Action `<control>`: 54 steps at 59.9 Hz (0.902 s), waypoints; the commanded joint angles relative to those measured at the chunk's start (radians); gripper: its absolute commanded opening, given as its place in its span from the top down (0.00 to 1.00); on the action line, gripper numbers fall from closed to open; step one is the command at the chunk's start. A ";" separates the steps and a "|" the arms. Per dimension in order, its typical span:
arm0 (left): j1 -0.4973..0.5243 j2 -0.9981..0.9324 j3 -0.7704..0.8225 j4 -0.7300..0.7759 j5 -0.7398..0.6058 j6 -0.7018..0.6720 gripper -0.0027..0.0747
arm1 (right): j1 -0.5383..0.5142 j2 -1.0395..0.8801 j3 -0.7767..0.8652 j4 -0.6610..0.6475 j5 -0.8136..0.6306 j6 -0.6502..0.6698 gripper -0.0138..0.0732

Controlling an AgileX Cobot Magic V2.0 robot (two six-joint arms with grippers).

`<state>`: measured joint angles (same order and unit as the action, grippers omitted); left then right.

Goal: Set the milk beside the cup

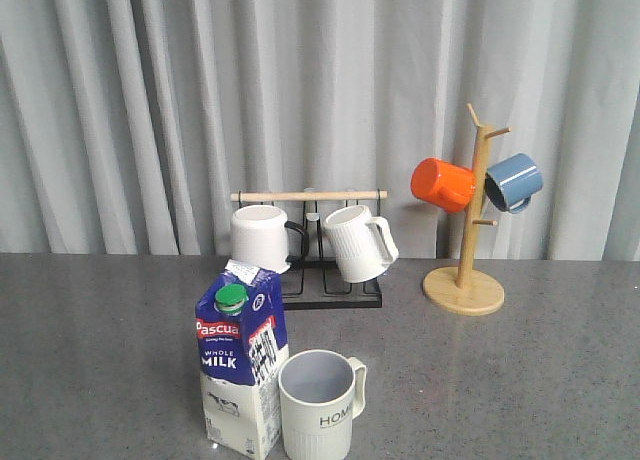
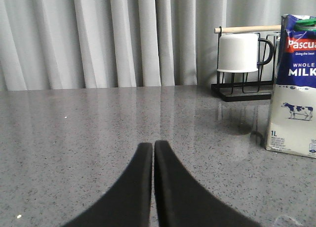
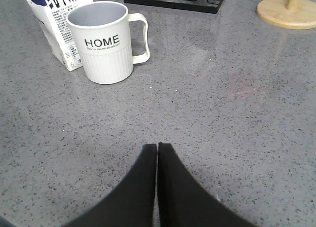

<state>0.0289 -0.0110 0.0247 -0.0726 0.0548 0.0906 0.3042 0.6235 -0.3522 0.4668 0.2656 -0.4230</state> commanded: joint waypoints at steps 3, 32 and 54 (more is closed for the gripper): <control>0.002 -0.013 0.022 -0.001 -0.072 -0.001 0.97 | -0.001 0.001 -0.030 0.007 -0.059 0.003 0.85; 0.002 -0.013 0.022 -0.001 -0.066 -0.001 0.97 | -0.001 0.001 -0.030 0.007 -0.059 0.003 0.85; 0.002 -0.013 0.022 -0.001 -0.066 -0.001 0.97 | -0.001 0.001 -0.030 0.001 -0.073 -0.002 0.85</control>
<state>0.0289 -0.0110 0.0247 -0.0726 0.0558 0.0916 0.3042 0.6235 -0.3522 0.4676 0.2656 -0.4230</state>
